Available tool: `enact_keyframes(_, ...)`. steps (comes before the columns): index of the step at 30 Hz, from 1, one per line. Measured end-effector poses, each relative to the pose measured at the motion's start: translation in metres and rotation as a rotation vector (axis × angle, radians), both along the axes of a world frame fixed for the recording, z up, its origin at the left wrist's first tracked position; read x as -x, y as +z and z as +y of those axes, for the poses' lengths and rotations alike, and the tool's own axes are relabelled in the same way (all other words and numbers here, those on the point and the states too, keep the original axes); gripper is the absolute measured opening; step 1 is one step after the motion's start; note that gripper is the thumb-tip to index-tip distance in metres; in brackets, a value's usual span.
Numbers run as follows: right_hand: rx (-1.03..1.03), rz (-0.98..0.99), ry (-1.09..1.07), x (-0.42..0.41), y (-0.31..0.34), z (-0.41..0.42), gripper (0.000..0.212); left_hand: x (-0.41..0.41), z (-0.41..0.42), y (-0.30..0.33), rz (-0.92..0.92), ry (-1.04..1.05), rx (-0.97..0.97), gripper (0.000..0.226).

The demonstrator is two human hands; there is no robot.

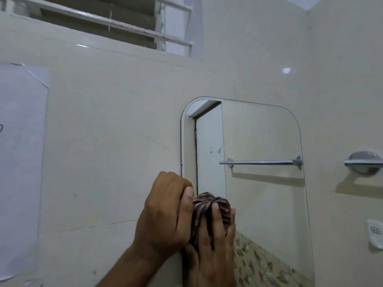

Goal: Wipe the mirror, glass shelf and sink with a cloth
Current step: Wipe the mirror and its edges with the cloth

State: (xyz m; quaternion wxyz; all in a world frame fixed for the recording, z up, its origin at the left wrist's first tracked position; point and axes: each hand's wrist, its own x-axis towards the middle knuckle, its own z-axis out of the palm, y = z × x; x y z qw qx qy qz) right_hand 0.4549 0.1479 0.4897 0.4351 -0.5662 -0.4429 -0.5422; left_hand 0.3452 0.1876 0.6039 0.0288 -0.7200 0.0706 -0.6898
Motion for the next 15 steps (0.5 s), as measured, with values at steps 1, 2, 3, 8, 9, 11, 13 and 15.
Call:
enact_keyframes(1,0.020,-0.043,0.010,0.003,0.013,-0.002,0.057,0.000,-0.001,0.001,-0.014,0.006,0.006,0.029)
enact_keyframes(2,0.024,-0.101,0.029,0.007,0.029,-0.004,0.055,0.000,-0.001,0.002,-0.027,0.009,0.015,0.028)
enact_keyframes(3,0.025,-0.161,0.052,0.009,0.048,-0.008,0.055,0.001,-0.002,0.002,-0.041,0.007,0.026,0.028)
enact_keyframes(8,-0.011,-0.092,0.128,0.010,0.160,-0.011,0.055,0.001,-0.004,0.004,-0.142,0.014,0.084,0.027)
enact_keyframes(9,-0.017,-0.081,0.143,0.006,0.180,-0.008,0.054,0.000,-0.003,0.003,-0.151,0.012,0.102,0.028)
enact_keyframes(11,-0.038,-0.075,0.139,-0.001,0.216,-0.006,0.052,-0.002,-0.001,0.002,-0.156,-0.001,0.126,0.028)
enact_keyframes(13,-0.060,-0.096,0.118,-0.007,0.231,-0.008,0.051,-0.003,0.000,0.001,-0.168,-0.030,0.135,0.027)
enact_keyframes(15,-0.051,-0.123,0.112,-0.008,0.219,-0.010,0.051,-0.001,-0.001,0.001,-0.205,-0.063,0.159,0.027)
